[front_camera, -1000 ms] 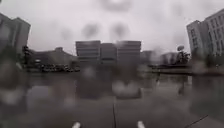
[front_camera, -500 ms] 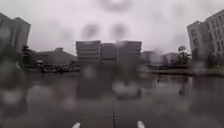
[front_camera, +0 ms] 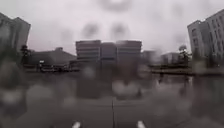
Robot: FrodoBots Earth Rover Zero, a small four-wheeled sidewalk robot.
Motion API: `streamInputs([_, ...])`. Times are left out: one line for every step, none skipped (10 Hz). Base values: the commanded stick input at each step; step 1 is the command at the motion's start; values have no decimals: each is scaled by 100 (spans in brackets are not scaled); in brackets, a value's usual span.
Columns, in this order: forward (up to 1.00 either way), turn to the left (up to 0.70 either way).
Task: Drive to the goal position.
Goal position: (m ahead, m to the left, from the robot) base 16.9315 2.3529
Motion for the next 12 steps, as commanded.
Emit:
streamInputs([70, 14])
streamInputs([70, 14])
streamInputs([70, 14])
streamInputs([70, 8])
streamInputs([70, 0])
streamInputs([70, 0])
streamInputs([70, 0])
streamInputs([70, 0])
streamInputs([70, 0])
streamInputs([70, 0])
streamInputs([70, 0])
streamInputs([70, 0])
